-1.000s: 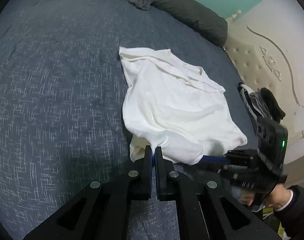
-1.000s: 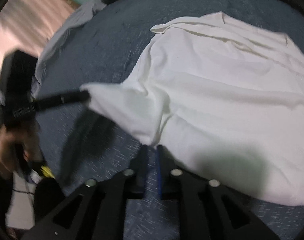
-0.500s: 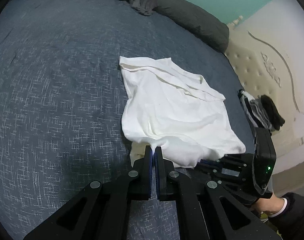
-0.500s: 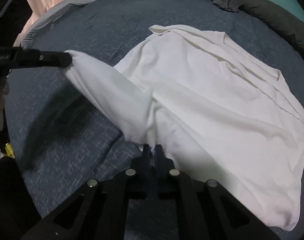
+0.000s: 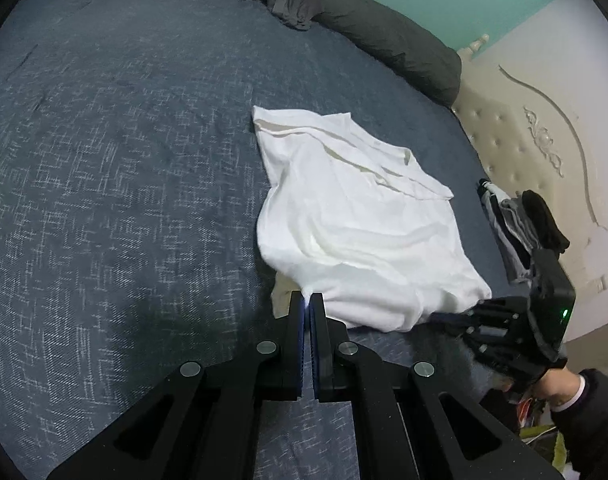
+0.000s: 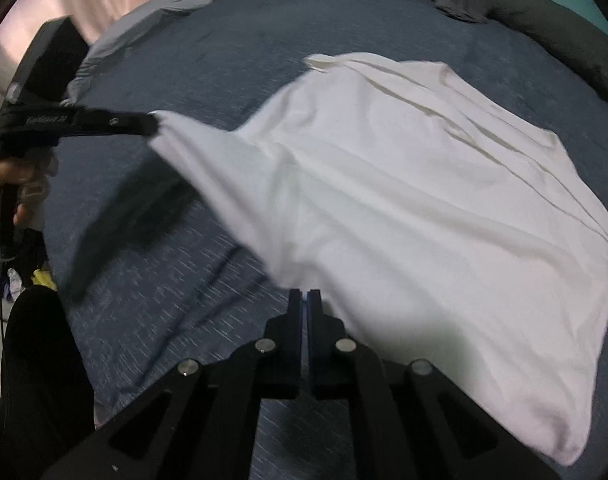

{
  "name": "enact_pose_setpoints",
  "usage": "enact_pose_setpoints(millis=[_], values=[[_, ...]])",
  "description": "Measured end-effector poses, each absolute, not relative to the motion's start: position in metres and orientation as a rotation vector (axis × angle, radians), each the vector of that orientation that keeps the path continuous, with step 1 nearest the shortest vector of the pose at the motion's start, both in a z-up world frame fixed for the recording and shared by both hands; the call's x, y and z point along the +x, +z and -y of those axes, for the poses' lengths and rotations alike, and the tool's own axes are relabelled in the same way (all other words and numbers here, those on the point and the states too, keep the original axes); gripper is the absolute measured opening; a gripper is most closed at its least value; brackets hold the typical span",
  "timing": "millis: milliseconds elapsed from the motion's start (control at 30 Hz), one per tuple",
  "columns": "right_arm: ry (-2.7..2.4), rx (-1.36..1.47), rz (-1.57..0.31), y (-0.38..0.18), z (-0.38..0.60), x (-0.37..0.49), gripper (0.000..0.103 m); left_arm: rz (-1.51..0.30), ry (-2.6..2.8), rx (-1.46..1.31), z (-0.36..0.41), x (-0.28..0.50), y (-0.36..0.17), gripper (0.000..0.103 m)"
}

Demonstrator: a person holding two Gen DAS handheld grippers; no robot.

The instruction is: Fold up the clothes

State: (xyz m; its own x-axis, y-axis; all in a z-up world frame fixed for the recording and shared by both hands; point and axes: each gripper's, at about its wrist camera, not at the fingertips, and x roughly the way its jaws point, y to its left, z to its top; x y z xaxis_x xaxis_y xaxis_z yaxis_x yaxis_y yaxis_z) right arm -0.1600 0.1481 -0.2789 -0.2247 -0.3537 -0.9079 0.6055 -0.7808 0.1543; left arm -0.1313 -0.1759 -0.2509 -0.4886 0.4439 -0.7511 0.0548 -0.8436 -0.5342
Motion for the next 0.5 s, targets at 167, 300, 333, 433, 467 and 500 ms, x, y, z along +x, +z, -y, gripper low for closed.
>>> enact_pose_setpoints(millis=[167,300,333,433,467,500], values=[[-2.080,1.441,-0.354,-0.282,-0.168,-0.165,0.008,0.754,2.410,-1.447,0.175,-0.130,-0.256,0.002],[-2.075,1.419,-0.471,-0.292,-0.163,-0.163,0.031,0.756,2.415,-1.450,0.176,-0.130,-0.256,0.002],[-2.074,1.415,-0.498,-0.295,-0.161,-0.163,0.031,0.754,2.417,-1.453,0.176,-0.130,-0.256,0.002],[-2.080,1.398,-0.520,-0.300,-0.163,-0.164,0.010,0.755,2.419,-1.460,0.177,-0.130,-0.257,0.002],[-2.077,1.397,-0.527,-0.301,-0.165,-0.165,0.006,0.760,2.419,-1.463,0.178,-0.130,-0.258,0.002],[-2.074,1.395,-0.521,-0.300,-0.168,-0.165,0.005,0.764,2.420,-1.467,0.179,-0.130,-0.260,0.002]])
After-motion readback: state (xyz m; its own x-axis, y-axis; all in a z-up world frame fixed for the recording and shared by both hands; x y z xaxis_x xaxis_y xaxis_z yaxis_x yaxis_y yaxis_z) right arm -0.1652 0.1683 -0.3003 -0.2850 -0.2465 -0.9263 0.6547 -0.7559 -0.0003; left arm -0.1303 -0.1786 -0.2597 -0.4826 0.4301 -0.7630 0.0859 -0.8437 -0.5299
